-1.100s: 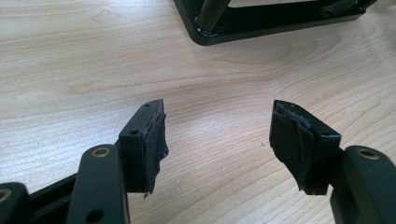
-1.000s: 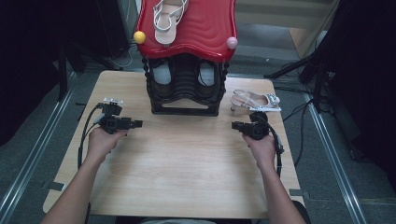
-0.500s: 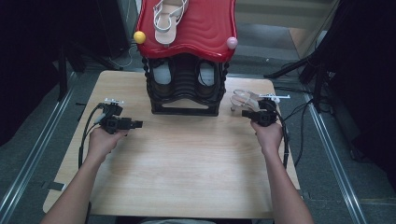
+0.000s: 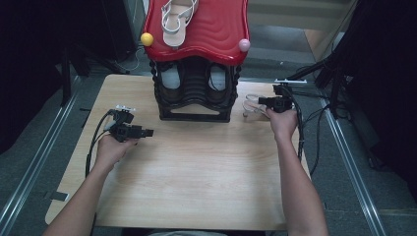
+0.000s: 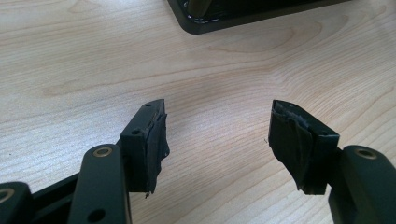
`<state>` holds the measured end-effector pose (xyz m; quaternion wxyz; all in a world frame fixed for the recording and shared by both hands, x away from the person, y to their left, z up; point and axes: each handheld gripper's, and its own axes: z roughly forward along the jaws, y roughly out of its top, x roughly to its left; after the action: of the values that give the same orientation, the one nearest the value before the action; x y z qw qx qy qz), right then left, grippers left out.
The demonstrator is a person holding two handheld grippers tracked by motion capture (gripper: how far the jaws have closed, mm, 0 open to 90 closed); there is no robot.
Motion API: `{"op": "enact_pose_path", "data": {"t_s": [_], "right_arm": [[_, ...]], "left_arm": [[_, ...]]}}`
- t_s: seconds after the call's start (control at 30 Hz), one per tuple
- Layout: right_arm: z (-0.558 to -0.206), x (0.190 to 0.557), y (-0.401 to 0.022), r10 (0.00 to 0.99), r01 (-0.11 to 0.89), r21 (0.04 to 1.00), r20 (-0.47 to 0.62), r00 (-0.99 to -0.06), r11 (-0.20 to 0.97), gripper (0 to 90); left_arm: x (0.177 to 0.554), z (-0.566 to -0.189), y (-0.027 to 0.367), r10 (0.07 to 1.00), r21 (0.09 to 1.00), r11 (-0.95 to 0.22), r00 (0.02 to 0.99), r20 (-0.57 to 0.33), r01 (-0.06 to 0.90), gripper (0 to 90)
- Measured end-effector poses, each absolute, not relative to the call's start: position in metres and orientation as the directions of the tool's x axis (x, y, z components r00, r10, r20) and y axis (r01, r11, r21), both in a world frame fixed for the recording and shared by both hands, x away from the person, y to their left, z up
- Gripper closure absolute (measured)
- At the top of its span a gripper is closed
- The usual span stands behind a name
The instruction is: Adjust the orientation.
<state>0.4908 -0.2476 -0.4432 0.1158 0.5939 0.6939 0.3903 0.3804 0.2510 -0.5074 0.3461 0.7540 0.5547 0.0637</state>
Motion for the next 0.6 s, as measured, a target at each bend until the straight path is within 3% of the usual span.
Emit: {"op": "enact_pose_path", "data": {"t_s": [0.27,0.6], "right_arm": [[-0.452,0.515,-0.25,0.925,0.756,0.651,0.323,-0.2,-0.064,90.0],[-0.467,0.516,-0.248,0.939,0.805,0.593,0.285,-0.192,-0.016,90.0]], "left_arm": [[0.381,-0.51,0.249,0.877,0.589,-0.165,0.391,-0.28,0.792,37.7],[0.38,-0.509,0.252,0.879,0.592,-0.159,0.387,-0.28,0.79,37.7]]}}
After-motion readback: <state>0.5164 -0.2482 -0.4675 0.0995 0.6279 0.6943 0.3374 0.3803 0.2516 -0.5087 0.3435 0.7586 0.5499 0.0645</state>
